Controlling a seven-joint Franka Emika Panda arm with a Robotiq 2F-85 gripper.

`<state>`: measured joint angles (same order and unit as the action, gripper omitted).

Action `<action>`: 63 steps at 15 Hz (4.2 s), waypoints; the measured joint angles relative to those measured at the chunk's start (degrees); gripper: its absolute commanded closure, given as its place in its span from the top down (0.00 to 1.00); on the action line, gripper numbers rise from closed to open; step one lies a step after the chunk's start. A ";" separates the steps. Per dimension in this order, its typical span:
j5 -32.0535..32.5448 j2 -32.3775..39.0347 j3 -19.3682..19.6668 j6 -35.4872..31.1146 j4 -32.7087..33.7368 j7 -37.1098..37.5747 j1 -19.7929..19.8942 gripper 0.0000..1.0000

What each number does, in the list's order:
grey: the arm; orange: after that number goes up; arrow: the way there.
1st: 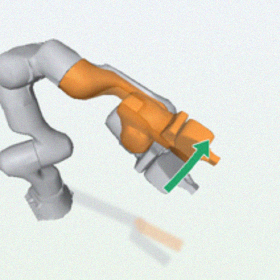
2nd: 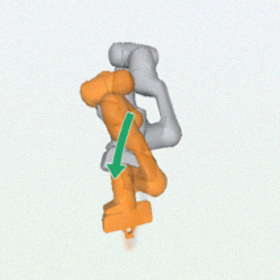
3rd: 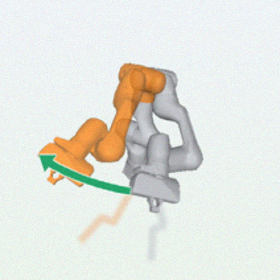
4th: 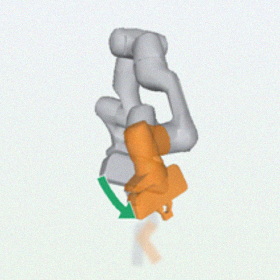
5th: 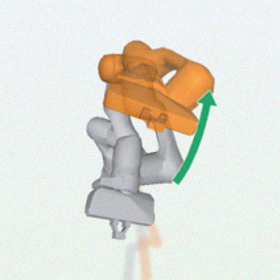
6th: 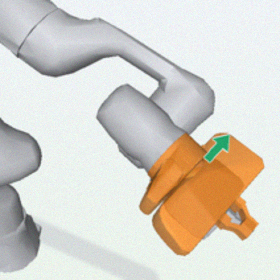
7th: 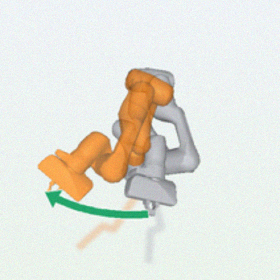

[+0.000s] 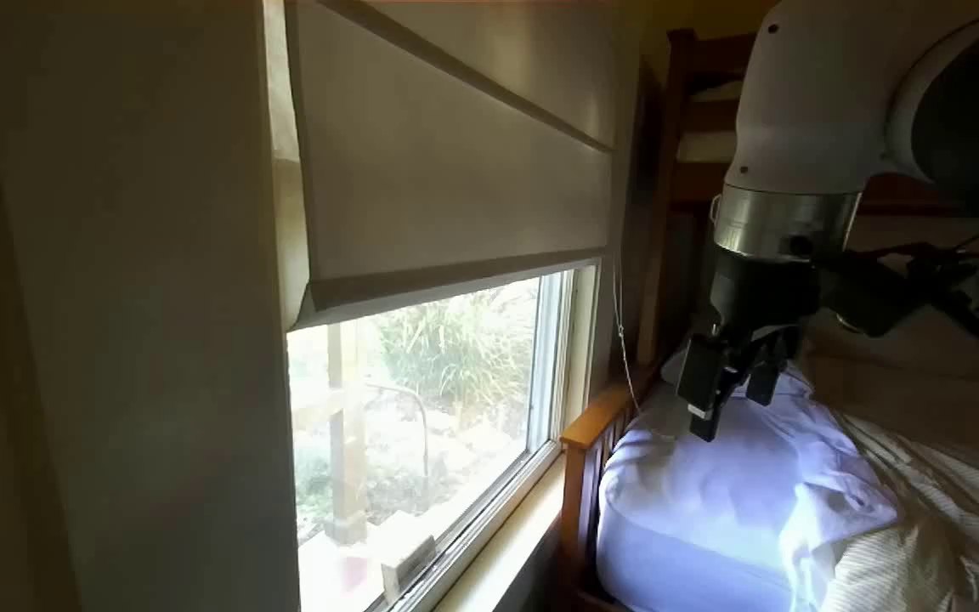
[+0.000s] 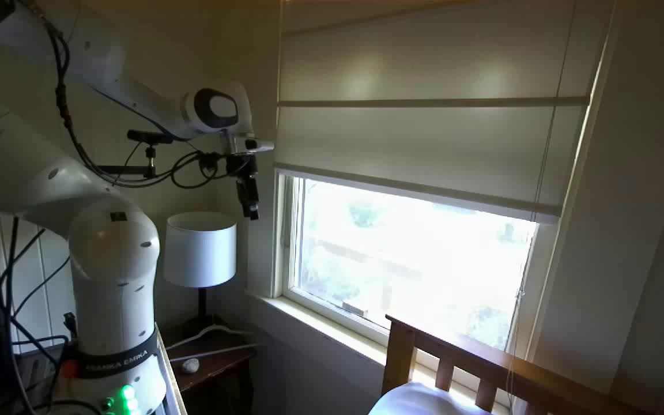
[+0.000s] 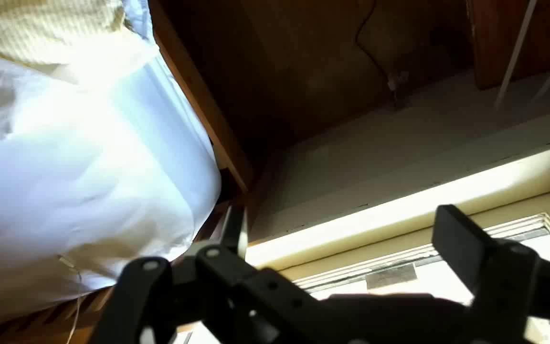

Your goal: Pull the curtain up

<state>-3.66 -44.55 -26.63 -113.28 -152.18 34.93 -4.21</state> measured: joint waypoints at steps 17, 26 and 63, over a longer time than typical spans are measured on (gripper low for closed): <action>4.33 0.02 0.41 -1.13 0.57 5.99 3.04 1.00; 15.74 3.11 10.99 -5.57 10.25 8.70 15.73 1.00; 2.54 26.18 46.76 -10.45 51.77 -52.05 9.95 1.00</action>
<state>-1.12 -18.37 20.13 -123.72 -100.42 -17.12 5.74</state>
